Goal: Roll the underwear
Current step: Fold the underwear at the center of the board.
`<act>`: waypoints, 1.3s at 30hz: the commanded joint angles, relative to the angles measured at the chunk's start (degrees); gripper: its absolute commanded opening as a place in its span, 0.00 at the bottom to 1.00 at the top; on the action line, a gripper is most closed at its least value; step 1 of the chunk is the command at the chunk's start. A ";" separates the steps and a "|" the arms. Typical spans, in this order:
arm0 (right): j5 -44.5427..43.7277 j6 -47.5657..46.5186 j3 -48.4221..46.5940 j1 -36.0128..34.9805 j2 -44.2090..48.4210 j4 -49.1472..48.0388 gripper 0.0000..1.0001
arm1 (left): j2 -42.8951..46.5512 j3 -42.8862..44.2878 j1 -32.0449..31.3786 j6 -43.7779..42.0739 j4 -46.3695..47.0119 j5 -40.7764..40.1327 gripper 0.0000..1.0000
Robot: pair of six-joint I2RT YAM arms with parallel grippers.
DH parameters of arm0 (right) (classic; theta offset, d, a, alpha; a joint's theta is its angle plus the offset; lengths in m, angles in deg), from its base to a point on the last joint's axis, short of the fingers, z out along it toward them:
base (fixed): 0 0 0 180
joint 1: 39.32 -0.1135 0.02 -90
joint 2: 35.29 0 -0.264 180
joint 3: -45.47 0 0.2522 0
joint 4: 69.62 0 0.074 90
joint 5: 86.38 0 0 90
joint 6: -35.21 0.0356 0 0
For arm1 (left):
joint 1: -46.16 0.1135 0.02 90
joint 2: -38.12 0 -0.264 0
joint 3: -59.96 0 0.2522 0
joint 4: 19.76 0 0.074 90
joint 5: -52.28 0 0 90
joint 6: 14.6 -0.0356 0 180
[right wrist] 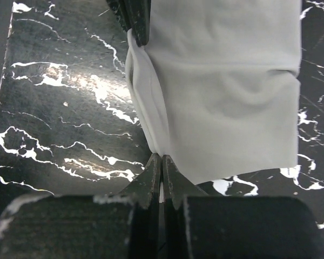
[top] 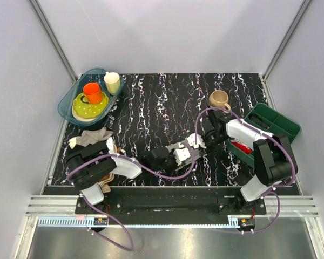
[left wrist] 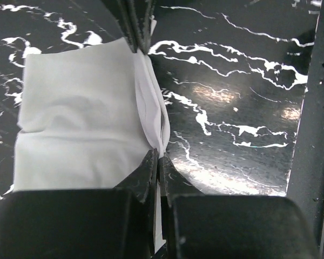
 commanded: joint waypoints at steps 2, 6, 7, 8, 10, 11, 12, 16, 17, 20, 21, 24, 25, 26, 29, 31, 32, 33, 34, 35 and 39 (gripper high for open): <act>2.15 3.32 -5.10 0.13 -2.88 1.83 0.04 | 4.34 -1.44 5.17 6.11 5.03 8.38 0.00; 2.06 7.35 -9.05 0.13 -5.87 1.74 0.03 | 3.91 -0.65 8.86 7.70 3.98 12.25 0.00; 2.06 8.32 -11.15 0.13 -6.66 1.83 0.03 | 3.56 -0.47 10.26 7.70 3.80 13.47 0.00; 2.15 9.12 -12.13 0.13 -8.15 1.83 0.03 | 2.95 -0.30 10.97 9.79 3.28 13.83 0.00; 2.15 10.88 -14.59 0.13 -9.48 1.74 0.03 | 2.33 0.93 12.90 10.43 2.14 14.71 0.00; 2.15 11.49 -15.38 0.13 -10.70 1.92 0.03 | 1.80 1.28 13.43 11.12 1.35 14.80 0.00; 2.06 12.37 -16.78 0.22 -11.32 1.83 0.03 | 1.62 1.63 14.05 11.39 1.17 15.15 0.00; 1.53 14.48 -19.52 0.05 -13.70 1.48 0.03 | 0.83 3.82 16.51 12.45 -0.15 15.77 0.00; 1.45 14.92 -19.78 0.13 -14.40 1.30 0.03 | 0.57 4.27 16.86 12.54 -1.37 15.68 0.00; 0.83 17.03 -20.93 0.13 -15.46 -0.10 0.03 | -0.57 6.90 17.92 12.45 -4.35 16.38 0.00; 0.57 18.34 -21.28 0.13 -15.63 -1.06 0.04 | -0.92 7.43 18.09 12.28 -5.33 16.82 0.00; -0.57 20.89 -21.98 0.13 -16.51 -2.73 0.06 | -2.07 8.67 18.80 12.27 -7.53 17.70 0.00; -0.93 21.51 -22.16 0.13 -16.86 -3.18 0.07 | -2.24 8.76 18.97 12.45 -7.80 17.79 0.00; -1.45 21.86 -22.33 0.13 -17.13 -3.53 0.09 | -2.59 8.93 19.06 12.62 -8.49 17.62 0.00; -2.33 24.94 -22.60 0.05 -17.48 -5.90 0.11 | -2.86 9.28 19.50 13.59 -9.99 16.48 0.07; -3.47 29.85 -22.69 0.13 -17.31 -9.15 0.19 | -2.34 9.63 19.94 15.16 -11.13 13.40 0.13; -3.65 32.65 -22.77 0.13 -17.13 -10.90 0.22 | -1.90 9.72 20.20 15.96 -11.49 12.96 0.20; -4.09 34.51 -22.78 0.13 -16.96 -12.05 0.27 | -1.28 9.72 20.64 17.01 -11.66 10.52 0.27; -4.35 36.26 -22.78 0.13 -16.17 -13.10 0.29 | 0.38 9.81 20.91 19.20 -12.71 9.19 0.32; -5.40 40.02 -22.78 0.13 -15.90 -15.20 0.31 | 1.44 9.81 21.08 20.00 -13.50 8.05 0.40; -5.07 44.54 -23.30 0.13 -14.50 -15.84 0.38 | 7.59 8.67 22.57 23.25 -16.67 0.85 0.48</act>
